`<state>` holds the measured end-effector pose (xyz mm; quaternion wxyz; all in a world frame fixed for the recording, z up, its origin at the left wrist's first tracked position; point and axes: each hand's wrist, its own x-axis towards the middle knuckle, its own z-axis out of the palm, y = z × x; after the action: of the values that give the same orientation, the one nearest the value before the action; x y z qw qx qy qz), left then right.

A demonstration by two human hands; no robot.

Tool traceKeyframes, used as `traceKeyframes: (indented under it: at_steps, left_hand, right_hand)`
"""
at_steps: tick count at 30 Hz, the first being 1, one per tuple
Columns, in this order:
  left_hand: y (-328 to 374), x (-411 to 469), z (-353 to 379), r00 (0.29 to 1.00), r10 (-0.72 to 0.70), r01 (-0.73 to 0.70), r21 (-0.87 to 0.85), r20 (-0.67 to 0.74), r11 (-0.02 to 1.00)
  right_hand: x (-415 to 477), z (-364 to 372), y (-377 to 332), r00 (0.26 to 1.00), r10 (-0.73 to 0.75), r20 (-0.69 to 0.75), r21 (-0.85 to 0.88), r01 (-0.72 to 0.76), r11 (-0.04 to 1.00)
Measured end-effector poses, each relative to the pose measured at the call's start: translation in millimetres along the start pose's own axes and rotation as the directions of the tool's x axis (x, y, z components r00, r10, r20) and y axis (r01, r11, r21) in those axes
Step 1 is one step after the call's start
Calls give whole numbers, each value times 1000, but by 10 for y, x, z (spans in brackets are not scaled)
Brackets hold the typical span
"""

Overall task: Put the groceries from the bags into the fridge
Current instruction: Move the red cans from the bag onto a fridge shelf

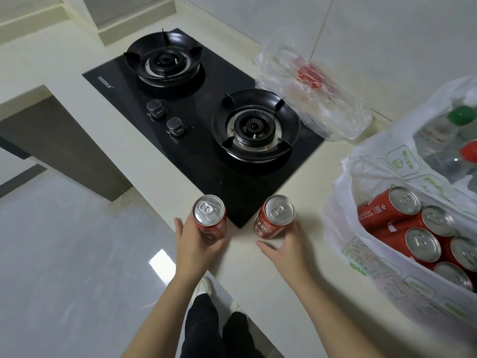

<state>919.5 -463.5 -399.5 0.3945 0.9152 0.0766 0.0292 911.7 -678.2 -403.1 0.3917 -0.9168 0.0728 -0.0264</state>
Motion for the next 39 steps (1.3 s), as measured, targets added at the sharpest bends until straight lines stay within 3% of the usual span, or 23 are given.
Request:
traceKeyframes:
  at_steps: [4, 9, 13, 16, 23, 33, 39]
  left_hand:
    - [47, 10, 39, 999, 2, -3, -17, -36, 1000]
    - [38, 18, 49, 999, -35, 34, -49, -25, 998]
    - [128, -43, -37, 987, -157, 150, -228, -12, 962]
    - [322, -36, -201, 986, -148, 116, -325, -76, 938]
    - [884, 106, -1084, 966, -104, -42, -544, -235, 838]
    - [646, -438, -2785, 808, -214, -246, -644, -549, 724]
    - [144, -1089, -3805, 657, -309, -233, -576, -687, 784]
  right_hand:
    - [60, 45, 0, 995, -68, -72, -90, 61, 994]
    - [111, 74, -28, 982, -117, -151, -67, 108, 992]
    - [99, 85, -94, 997, 2, -78, 193, 13, 981]
    - [107, -15, -395, 997, 75, -14, 385, -64, 921]
    - [260, -340, -1536, 995, -102, 3, 608, 79, 790]
    - [-146, -68, -3170, 922, -363, 136, 846, 82, 527]
    - [-835, 519, -4216, 746, -600, 289, 883, 35, 469]
